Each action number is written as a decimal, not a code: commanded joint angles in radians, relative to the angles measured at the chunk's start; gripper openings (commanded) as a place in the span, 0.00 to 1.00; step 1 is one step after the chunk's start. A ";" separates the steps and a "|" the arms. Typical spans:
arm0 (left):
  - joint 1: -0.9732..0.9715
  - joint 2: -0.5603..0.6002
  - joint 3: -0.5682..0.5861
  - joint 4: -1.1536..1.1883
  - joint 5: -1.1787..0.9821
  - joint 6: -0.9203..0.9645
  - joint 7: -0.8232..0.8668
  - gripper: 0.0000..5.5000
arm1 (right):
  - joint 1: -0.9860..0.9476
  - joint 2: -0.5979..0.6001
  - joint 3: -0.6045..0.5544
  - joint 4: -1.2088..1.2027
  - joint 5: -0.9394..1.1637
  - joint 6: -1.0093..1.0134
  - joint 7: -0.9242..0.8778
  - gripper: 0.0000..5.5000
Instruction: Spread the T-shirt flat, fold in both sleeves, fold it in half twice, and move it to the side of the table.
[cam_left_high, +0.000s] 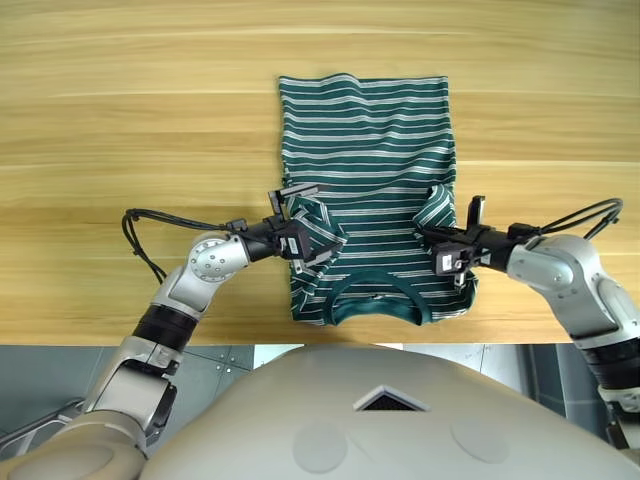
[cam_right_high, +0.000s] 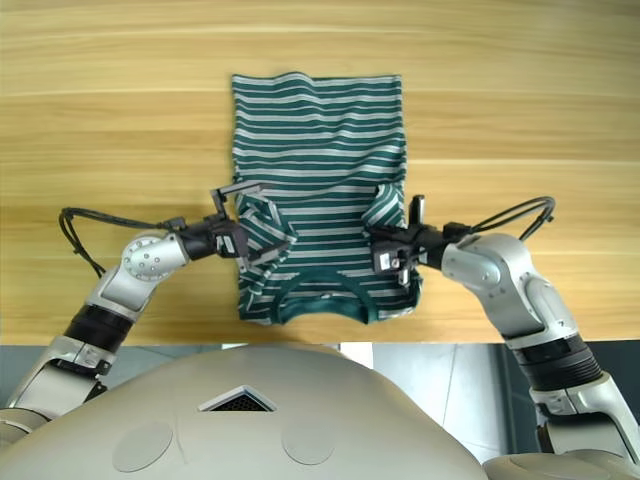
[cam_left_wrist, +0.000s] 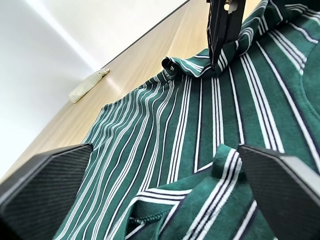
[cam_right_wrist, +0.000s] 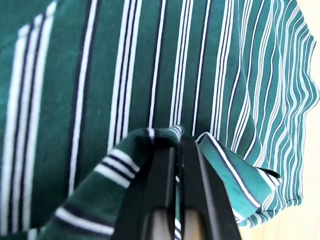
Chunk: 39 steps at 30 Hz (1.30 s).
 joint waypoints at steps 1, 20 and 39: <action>0.005 0.001 -0.002 -0.005 0.012 0.010 0.007 0.98 | -0.027 0.001 0.006 0.009 -0.004 0.017 0.008 0.05; -0.001 -0.006 -0.004 0.005 0.008 0.011 0.011 0.98 | 0.023 -0.042 -0.211 -0.099 0.284 0.021 0.017 0.67; -0.008 -0.005 0.001 0.023 0.007 0.007 0.020 0.98 | 0.328 -0.077 -0.374 -0.042 0.290 -0.077 0.041 0.98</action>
